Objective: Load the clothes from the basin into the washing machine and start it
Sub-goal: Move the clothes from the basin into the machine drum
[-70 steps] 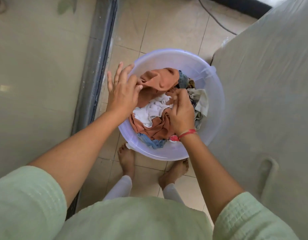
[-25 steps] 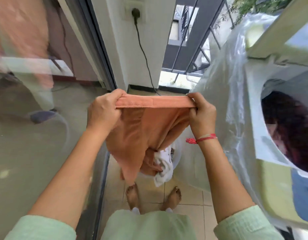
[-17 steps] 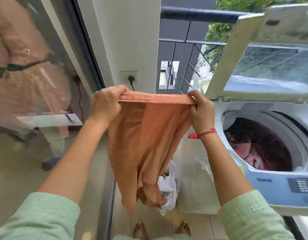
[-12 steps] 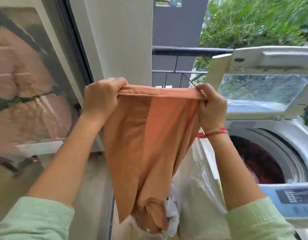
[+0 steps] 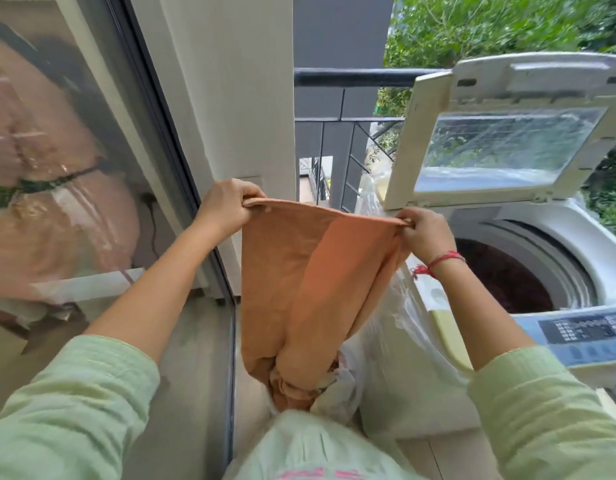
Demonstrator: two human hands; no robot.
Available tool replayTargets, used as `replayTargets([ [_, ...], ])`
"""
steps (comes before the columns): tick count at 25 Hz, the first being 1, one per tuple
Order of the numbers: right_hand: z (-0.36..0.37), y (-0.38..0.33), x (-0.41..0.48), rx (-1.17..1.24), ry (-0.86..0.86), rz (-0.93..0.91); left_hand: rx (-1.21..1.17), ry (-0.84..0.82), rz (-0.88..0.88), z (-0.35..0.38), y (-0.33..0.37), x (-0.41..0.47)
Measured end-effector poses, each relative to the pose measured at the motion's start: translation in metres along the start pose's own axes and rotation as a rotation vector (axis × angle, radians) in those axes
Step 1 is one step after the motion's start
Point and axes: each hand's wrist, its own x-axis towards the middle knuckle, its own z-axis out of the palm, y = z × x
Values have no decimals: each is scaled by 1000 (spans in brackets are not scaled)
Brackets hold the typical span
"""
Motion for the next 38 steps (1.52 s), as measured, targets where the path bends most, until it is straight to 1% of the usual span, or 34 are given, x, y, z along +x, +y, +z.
replayTargets([
  [3,-4,4,-5,4,-11,41,-47,-2,8,1,-1,6],
  [6,-14,7,-6,13,-37,66,-166,-15,28,0,5,9],
  [8,-18,5,-7,0,-127,67,-287,16,31,4,11,7],
  [10,-23,-11,-8,94,-263,17,-362,25,58,8,21,6],
  [11,-26,-22,-8,161,-276,-44,-365,12,79,9,27,7],
  [13,-32,-44,-8,226,-192,-174,-314,-17,131,7,40,10],
  [14,-34,-53,-9,235,-163,-208,-273,-20,167,5,45,12],
  [15,-34,-60,-10,248,-169,-229,-231,-21,198,3,48,13],
  [18,-23,-79,-16,296,-303,-312,-136,-33,246,-2,51,14],
  [20,-10,-88,-18,372,-368,-366,-95,-40,278,-3,52,14],
  [21,-4,-91,-18,413,-365,-368,-85,-46,285,-3,53,13],
  [23,3,-94,-15,409,-264,-365,-78,-44,281,-3,51,10],
  [25,5,-97,-13,343,-130,-377,-102,-37,252,-4,47,8],
  [28,-1,-105,-13,352,-37,-387,-200,-42,141,4,35,5],
  [31,-15,-110,-9,459,0,-336,-338,-208,-43,49,12,-10],
  [32,-18,-108,-7,497,-1,-315,-425,-248,-99,66,3,-18],
  [33,-21,-105,-6,505,-2,-297,-503,-248,-139,80,-3,-24],
  [35,-24,-96,-7,466,-20,-267,-660,-169,-205,96,-13,-29],
  [37,-26,-83,-11,469,-92,-227,-791,-62,-263,97,-12,-23],
  [38,-28,-76,-13,472,-140,-221,-816,-18,-266,93,-7,-16],
])
